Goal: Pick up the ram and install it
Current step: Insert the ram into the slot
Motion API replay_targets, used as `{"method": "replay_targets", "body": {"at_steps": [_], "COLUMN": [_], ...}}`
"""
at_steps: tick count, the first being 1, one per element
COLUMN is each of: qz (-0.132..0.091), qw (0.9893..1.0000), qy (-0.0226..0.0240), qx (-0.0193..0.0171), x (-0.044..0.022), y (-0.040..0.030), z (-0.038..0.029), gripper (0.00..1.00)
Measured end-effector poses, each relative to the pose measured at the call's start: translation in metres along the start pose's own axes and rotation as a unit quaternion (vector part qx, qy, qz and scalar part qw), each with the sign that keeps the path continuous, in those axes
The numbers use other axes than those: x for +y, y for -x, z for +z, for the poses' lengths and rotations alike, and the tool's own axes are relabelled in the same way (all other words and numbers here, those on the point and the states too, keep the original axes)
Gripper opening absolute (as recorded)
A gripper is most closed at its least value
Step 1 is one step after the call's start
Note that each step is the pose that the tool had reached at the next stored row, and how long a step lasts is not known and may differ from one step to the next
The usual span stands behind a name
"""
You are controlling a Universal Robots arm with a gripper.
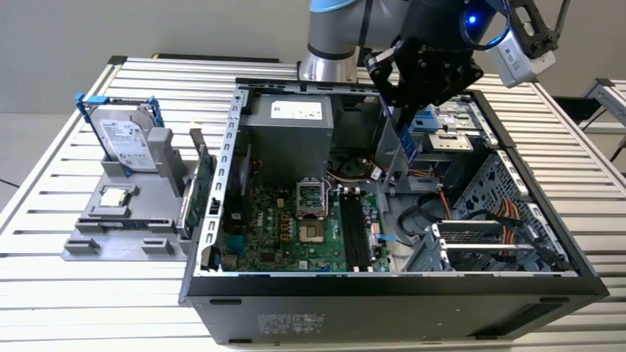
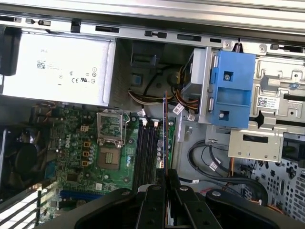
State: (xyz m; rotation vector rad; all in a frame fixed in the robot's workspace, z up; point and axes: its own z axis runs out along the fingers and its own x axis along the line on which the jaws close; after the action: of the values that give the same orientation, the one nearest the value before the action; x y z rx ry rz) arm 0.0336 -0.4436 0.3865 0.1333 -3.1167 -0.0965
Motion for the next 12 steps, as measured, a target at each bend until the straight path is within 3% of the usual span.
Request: {"method": "replay_targets", "body": {"at_steps": [12], "qz": [0.0], "qw": [1.0], "qy": [0.0], "qx": [0.0001], "x": [-0.0003], "y": [0.0001], "z": [0.0048], "gripper": [0.0]}}
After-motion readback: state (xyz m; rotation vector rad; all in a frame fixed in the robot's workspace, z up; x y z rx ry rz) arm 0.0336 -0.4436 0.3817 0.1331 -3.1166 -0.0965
